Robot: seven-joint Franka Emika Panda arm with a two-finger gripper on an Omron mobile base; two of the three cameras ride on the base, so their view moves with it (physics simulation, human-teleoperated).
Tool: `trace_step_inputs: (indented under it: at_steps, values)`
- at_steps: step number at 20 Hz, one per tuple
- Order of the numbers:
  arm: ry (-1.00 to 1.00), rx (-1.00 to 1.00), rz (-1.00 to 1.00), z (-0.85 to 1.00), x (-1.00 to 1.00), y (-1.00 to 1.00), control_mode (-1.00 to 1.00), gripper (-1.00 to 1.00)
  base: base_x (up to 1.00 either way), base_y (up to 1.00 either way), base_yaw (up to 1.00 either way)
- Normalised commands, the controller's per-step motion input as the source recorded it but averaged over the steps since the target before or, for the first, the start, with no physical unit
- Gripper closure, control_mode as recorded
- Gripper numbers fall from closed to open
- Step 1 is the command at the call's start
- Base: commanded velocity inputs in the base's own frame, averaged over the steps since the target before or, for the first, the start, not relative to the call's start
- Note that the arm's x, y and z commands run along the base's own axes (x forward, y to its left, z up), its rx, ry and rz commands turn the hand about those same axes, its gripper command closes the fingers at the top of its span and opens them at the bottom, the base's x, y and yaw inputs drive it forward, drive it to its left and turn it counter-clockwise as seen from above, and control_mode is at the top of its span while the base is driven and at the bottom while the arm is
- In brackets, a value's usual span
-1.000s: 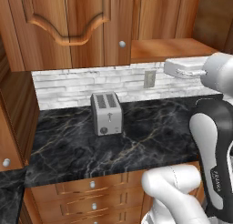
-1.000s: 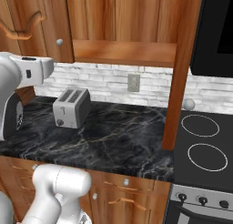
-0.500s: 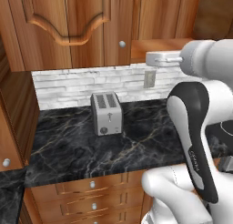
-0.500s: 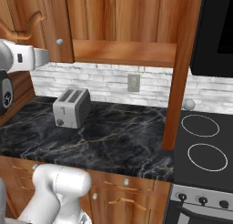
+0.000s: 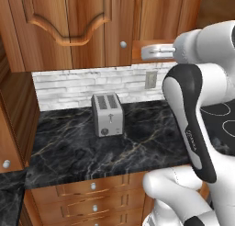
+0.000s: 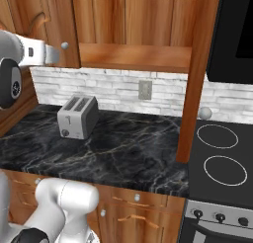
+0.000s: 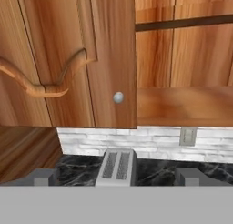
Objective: Open the cabinet, pick the kettle from the cabinet, and place it in the sink.
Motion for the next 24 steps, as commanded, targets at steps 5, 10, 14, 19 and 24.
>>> trace_step_inputs:
  at_steps: [5, 10, 14, 19, 24]
  values:
    - [0.00, 0.00, 0.04, -0.16, 0.28, 0.04, -1.00, -1.00, 0.00, 0.00, 0.00]
    - [-0.03, 0.00, 0.01, -0.15, 0.26, 0.06, -1.00, -1.00, 0.00, 0.00, 0.00]
    - [-0.01, -0.01, 0.00, -0.05, 0.27, 0.07, -1.00, -1.00, 0.00, 0.00, 0.00]
    - [0.00, -0.01, 0.00, 0.01, 0.29, 0.09, -1.00, -1.00, 0.00, 0.00, 0.00]
    - [0.01, -0.04, 0.00, 0.05, 0.28, 0.12, -1.00, -1.00, 0.00, 0.00, 0.00]
